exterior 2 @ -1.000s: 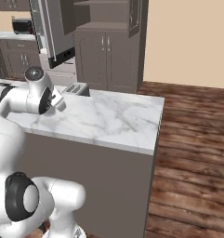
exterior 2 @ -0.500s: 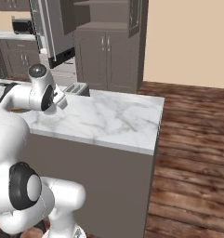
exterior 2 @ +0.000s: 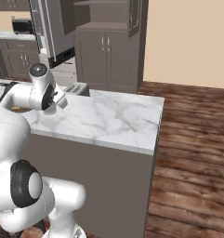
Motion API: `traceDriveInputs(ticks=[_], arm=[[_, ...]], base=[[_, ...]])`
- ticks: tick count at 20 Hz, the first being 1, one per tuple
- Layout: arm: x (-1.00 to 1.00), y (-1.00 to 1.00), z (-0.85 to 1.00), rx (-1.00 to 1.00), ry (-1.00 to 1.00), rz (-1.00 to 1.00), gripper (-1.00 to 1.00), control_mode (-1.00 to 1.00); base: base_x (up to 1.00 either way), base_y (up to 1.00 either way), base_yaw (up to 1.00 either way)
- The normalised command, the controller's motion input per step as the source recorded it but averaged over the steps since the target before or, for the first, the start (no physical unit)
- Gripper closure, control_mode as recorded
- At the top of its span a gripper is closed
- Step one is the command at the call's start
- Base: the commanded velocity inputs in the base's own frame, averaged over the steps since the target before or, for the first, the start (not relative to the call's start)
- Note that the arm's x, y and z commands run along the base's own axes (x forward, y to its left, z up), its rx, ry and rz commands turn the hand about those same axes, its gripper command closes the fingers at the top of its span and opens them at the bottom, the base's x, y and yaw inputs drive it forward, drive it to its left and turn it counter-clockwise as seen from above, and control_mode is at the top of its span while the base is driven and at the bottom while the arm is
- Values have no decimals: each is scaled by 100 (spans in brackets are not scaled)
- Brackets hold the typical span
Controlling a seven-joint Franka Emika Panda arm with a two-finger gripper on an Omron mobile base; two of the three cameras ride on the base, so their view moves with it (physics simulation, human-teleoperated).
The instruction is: There is a bowl on the dining counter. Grab a lemon wedge from the fridge and place it in the bowl. Then get the liquor bottle and glass cup from the cabinet and place them next to the bowl.
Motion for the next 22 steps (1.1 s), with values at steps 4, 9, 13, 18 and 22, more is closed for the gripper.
traceDriveInputs(ticks=[4, 9, 13, 18, 22], arm=[[0, 1, -16, 0, 0, 1, 100, -100], [0, 0, -12, 0, 0, 1, 100, -100], [0, 5, -15, 0, 0, 2, 100, -100], [0, 2, -13, 0, 0, 0, -100, -100], [0, 0, 1, 0, 0, 0, -100, -100]], base=[[0, 0, 0], [0, 0, 0], [0, 0, 0], [0, 0, 0], [0, 0, 0]])
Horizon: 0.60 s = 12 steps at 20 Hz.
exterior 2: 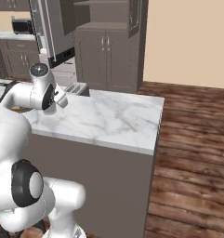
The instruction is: There is a bowl on the dining counter. Grab a lemon wedge from the fridge and place it in the bowl. Then get the liquor bottle and glass cup from the cabinet and place them next to the bowl.
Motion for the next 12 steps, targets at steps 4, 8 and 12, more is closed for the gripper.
traceDriveInputs(ticks=[4, 8, 12], arm=[[-5, -1, 31, 0, 0, 0, -100, -100], [-21, -6, 49, 0, 0, 0, -100, -100], [-34, -15, 61, 0, -2, 0, -100, -100]], base=[[0, 0, 0], [0, 0, 0], [0, 0, 0]])
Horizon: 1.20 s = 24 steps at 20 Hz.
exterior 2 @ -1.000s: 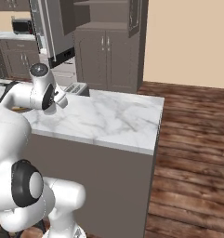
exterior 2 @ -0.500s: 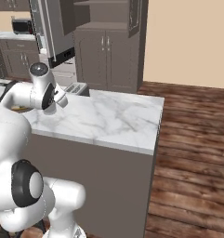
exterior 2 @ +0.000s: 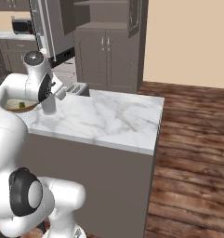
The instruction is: There is a bowl on the dining counter. Grab a lemon wedge from the fridge and place it in the bowl. Then get the liquor bottle and glass cup from the cabinet and place them next to the bowl.
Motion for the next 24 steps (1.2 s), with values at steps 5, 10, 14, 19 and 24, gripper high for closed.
traceDriveInputs(ticks=[5, 10, 14, 19, 24], arm=[[-49, -24, 48, 0, 0, 0, -100, -100], [-88, -32, 18, 0, 0, 0, -100, -100], [-100, -38, 10, -5, -7, 1, -100, -100], [-100, -33, 32, -4, -5, 0, -100, -100], [-100, -20, 50, -6, 0, 0, -100, -100]], base=[[0, 0, 0], [0, 0, 0], [0, 0, 0], [0, 0, 0], [0, 0, 0]])
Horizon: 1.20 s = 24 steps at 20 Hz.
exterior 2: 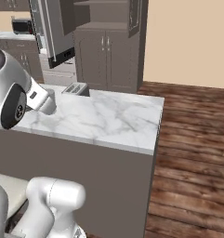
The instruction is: There is a bowl on the dining counter. Grab a lemon wedge from the fridge and place it in the bowl. Then get the liquor bottle and glass cup from the cabinet and place them next to the bowl.
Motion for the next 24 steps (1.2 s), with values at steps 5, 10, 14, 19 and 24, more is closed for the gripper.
traceDriveInputs(ticks=[5, 10, 14, 19, 24], arm=[[-90, -27, 59, -6, 0, 0, -100, -100], [-55, -17, 21, -4, 0, 0, -100, -100], [-5, 0, -1, -9, 1, 0, -100, -100], [0, 0, -1, -1, 0, 0, -100, 100], [0, 0, 0, 0, 0, 0, -100, 100]], base=[[0, 0, 0], [0, 0, 0], [0, 0, 0], [-36, -27, 0], [-81, -87, 0]])
